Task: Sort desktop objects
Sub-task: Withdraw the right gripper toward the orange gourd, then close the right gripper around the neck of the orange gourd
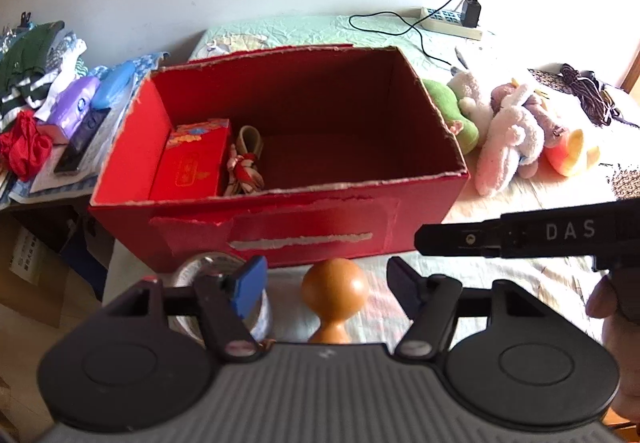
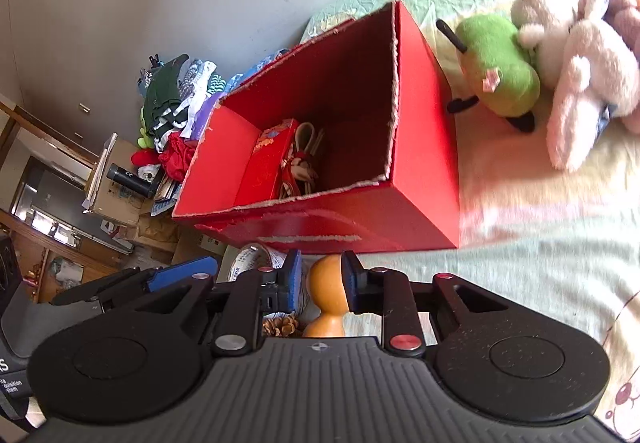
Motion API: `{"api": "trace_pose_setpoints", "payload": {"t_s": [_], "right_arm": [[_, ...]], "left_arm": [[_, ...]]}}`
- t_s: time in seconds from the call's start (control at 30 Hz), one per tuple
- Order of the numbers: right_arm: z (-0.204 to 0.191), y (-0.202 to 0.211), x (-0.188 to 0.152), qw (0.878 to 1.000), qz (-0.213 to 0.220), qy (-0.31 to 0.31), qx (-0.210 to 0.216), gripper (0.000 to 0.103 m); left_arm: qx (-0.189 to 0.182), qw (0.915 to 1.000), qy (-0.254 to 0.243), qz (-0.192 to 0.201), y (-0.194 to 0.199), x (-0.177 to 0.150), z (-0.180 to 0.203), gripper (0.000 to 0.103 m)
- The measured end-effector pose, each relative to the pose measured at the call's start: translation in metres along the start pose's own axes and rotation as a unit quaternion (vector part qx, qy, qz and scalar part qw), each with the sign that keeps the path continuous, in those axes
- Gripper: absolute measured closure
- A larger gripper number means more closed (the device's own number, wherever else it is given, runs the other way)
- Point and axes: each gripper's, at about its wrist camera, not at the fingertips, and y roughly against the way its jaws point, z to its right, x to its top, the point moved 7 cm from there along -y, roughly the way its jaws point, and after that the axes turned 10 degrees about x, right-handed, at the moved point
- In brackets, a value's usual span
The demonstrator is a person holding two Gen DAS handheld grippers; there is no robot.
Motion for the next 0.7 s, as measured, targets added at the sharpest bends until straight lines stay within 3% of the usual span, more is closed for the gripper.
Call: {"api": "trace_pose_setpoints", "payload": {"t_s": [0.17, 0.33, 0.7], "right_arm": [[0.018, -0.008, -0.015, 0.999, -0.026, -0.04, 0.025, 0.078], [0.031, -0.017, -0.027, 0.995, -0.051, -0.068, 0.052, 0.077], [0.047, -0.035, -0.033, 0.989, -0.081, -0.087, 0.093, 0.077]], "left_arm": [[-0.031, 0.9995, -0.006, -0.005, -0.011, -0.025, 0.013, 0.037], [-0.036, 0.9989, -0.002, -0.029, -0.034, -0.041, 0.021, 0.038], [-0.01, 0.9976, -0.007, -0.068, -0.075, -0.056, 0.027, 0.04]]}}
